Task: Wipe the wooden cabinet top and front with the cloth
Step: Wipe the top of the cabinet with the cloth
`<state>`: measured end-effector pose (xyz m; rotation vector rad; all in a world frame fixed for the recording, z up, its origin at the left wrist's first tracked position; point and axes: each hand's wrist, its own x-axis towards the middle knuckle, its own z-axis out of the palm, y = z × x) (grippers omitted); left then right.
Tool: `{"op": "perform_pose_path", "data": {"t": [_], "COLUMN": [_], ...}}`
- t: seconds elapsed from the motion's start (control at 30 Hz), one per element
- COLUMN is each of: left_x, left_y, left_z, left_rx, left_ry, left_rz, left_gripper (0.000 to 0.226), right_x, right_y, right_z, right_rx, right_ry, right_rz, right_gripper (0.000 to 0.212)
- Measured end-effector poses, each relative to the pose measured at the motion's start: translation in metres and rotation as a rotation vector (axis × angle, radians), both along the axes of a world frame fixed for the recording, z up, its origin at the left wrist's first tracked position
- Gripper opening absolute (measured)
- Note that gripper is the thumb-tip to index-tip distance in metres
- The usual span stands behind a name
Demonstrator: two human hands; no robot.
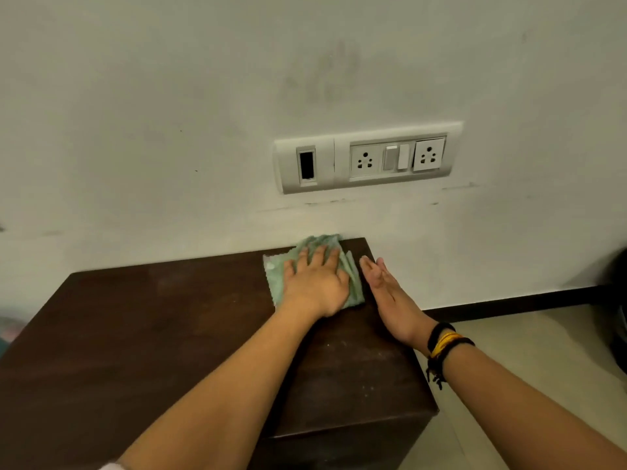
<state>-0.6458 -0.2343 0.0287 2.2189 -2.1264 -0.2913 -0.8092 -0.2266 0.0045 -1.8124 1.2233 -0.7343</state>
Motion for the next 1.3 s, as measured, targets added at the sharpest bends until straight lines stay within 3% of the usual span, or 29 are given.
{"op": "perform_pose_path", "data": {"t": [0.13,0.27,0.47,0.7,0.8,0.97,1.03,1.13,1.3], "left_x": [-0.035,-0.049,-0.071,-0.077,-0.065,0.001,0.038,0.105,0.243], "left_y": [0.043,-0.008,0.043,0.114,0.147,0.182,0.190,0.202,0.236], "left_z": [-0.006,0.008,0.000,0.002,0.004,0.003,0.002,-0.001,-0.004], "left_rx": [-0.068,0.019,-0.013,-0.014,-0.008,-0.047,-0.057,-0.059,-0.015], "left_ry": [0.004,0.017,0.044,0.026,0.033,0.086,0.066,0.003,-0.075], "left_rz": [-0.180,-0.113,-0.136,-0.290,-0.402,-0.436,-0.379,-0.245,0.096], "left_gripper": [0.062,0.062,0.064,0.066,0.067,0.062,0.059,0.059,0.070], "right_x": [-0.003,-0.006,-0.017,-0.036,-0.035,0.002,0.030,0.073,0.133], "right_y": [0.002,0.012,0.036,0.082,0.095,0.091,0.096,0.110,0.127], "right_z": [0.002,0.008,0.004,-0.008,-0.001,0.019,0.023,0.024,0.030], "right_rx": [0.089,0.242,0.286,0.325,0.295,0.008,-0.079,-0.179,-0.308], "right_ry": [-0.152,-0.268,-0.436,-0.454,-0.262,0.643,0.851,0.905,0.824], "right_rz": [-0.063,-0.165,-0.201,-0.164,-0.163,-0.162,-0.159,-0.067,0.264], "right_gripper": [0.119,0.068,0.086,0.080,0.092,0.097,0.093,0.088,0.081]}}
